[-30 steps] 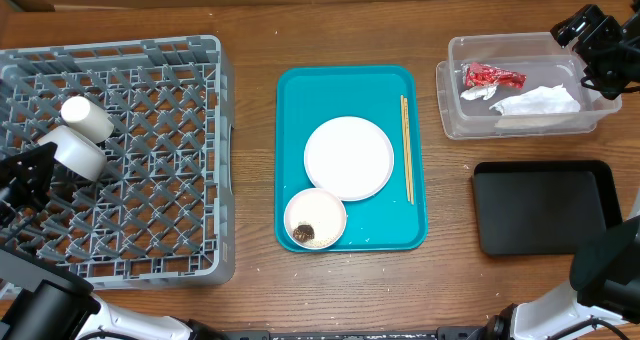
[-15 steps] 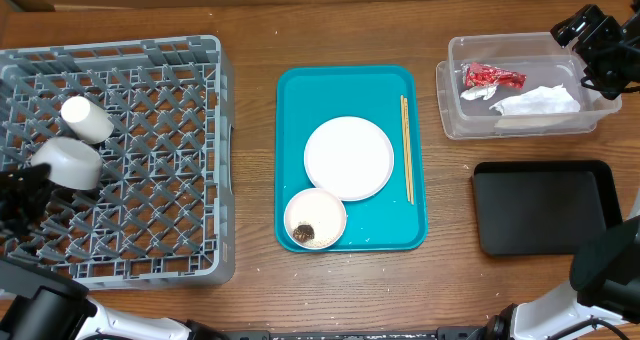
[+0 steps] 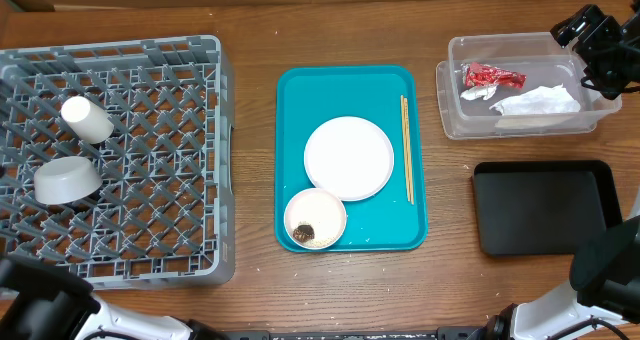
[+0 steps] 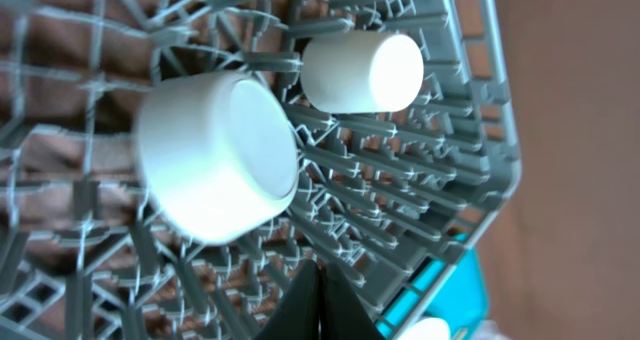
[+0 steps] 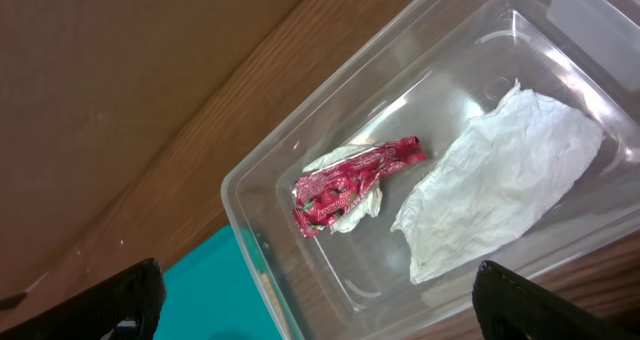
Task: Sort waste into correct bins and load items into the dishwasher
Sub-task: 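Move the left gripper to the tray and grasp the white plate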
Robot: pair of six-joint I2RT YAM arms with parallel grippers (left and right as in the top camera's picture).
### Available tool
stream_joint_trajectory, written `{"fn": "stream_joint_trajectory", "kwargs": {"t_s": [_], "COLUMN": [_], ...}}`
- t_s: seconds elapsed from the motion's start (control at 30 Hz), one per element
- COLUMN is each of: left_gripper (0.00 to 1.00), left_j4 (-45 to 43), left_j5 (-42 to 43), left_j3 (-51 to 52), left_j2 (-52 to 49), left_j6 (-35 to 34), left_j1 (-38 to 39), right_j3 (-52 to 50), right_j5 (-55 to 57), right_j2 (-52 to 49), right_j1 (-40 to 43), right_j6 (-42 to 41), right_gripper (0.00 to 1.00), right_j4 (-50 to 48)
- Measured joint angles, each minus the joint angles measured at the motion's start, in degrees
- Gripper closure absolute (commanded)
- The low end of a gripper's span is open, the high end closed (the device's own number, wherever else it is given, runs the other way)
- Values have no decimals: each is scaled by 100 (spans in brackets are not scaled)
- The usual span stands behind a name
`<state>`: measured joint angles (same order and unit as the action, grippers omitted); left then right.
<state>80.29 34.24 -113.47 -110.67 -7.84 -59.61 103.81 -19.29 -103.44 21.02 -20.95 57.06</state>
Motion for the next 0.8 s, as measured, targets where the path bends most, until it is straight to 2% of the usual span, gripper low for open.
{"fn": "stream_joint_trajectory", "kwargs": {"t_s": [0.17, 0.37, 0.6, 0.8], "left_gripper": [96, 96, 96, 96], "left_j4": [-647, -1329, -1279, -1014], "left_j5": [-802, -2227, -3014, -3270], "left_j3": [422, 905, 953, 962], "left_j2": [-2, -105, -326, -326], "left_j6": [2, -431, -841, -1005], "left_j1": [953, 1805, 1788, 1604], "right_j3": [0, 0, 0, 0], "right_j5": [-2, -2, 0, 0], "right_j2": [-2, -2, 0, 0], "right_j1": [-2, -2, -2, -2], "right_j6": [-2, -2, 0, -2], "right_gripper": [0, 0, 0, 0], "right_j4": [2, 0, 0, 0]}}
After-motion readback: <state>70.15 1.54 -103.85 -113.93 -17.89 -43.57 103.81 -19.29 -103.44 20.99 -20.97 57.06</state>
